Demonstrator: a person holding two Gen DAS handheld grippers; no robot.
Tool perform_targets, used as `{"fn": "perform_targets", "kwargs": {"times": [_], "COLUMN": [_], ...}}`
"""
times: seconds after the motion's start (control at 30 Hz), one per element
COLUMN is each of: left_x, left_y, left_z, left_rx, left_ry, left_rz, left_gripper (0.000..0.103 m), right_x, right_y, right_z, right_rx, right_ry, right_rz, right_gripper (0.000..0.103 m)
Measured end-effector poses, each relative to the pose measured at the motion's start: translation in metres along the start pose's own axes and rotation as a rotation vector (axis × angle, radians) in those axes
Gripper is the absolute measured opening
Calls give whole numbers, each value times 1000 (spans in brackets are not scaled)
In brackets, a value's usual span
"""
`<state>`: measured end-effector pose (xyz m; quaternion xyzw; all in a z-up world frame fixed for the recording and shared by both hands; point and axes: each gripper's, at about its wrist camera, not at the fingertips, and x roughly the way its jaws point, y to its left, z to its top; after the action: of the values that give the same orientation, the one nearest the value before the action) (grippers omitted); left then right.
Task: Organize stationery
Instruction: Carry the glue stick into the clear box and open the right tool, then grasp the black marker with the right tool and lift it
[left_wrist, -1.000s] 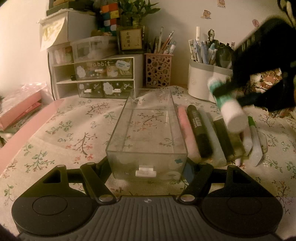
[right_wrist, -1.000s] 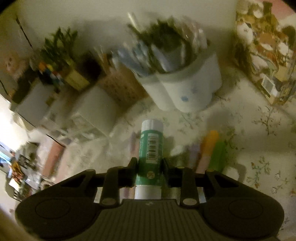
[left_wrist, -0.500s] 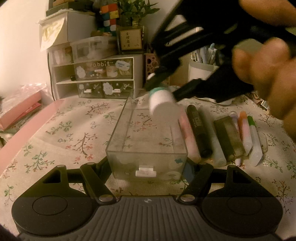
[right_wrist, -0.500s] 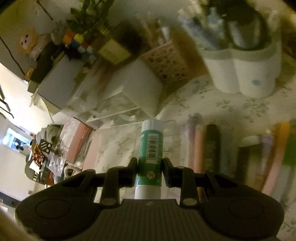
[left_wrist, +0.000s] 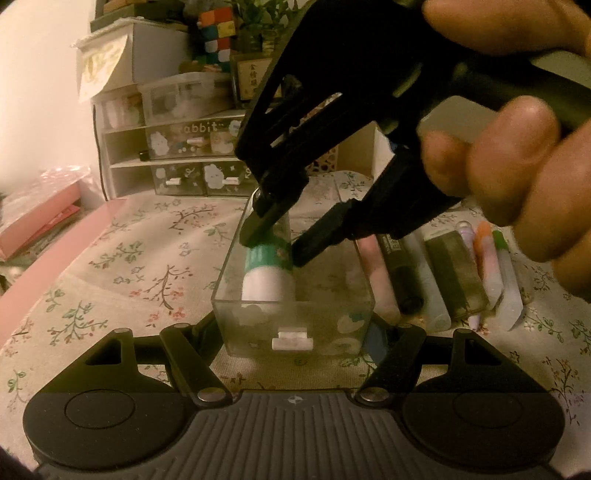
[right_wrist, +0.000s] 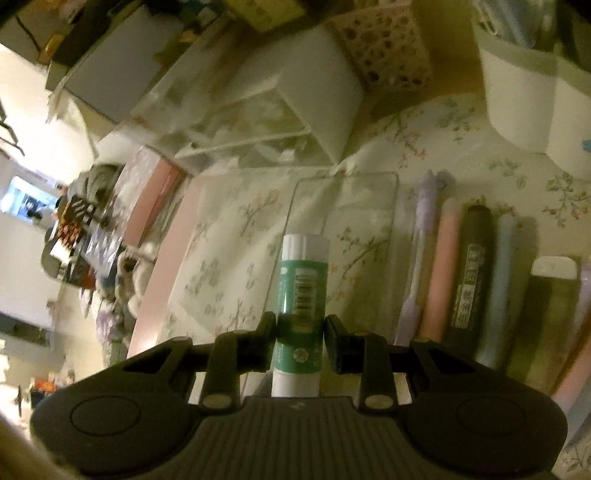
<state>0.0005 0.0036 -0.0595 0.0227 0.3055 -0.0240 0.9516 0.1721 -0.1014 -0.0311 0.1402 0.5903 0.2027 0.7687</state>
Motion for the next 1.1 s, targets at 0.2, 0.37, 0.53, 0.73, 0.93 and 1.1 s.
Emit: {"fn": "perform_targets", "kwargs": {"times": [0.2, 0.37, 0.53, 0.73, 0.93, 1.1], "left_x": [-1, -1, -1, -1, -1, -1], "left_y": [0, 0, 0, -1, -1, -1], "left_z": [-1, -1, -1, -1, -1, -1], "left_rx": [-1, -2, -3, -3, -4, -5], "left_ry": [0, 0, 0, 0, 0, 0], "left_rz": [-2, -3, -3, -3, -3, -2], "left_gripper": [72, 72, 72, 72, 72, 72], "right_x": [-5, -53, -85, -75, -75, -78], "right_y": [-6, -14, -49, -77, -82, -67], "right_z": [-6, -11, -15, -34, -39, -37], "right_rx": [-12, -31, 30, 80, 84, 31], "right_ry": [55, -153, -283, -275, -284, -301], "right_rz": [84, 102, 4, -86, -126, -80], "right_gripper": [24, 24, 24, 24, 24, 22]}}
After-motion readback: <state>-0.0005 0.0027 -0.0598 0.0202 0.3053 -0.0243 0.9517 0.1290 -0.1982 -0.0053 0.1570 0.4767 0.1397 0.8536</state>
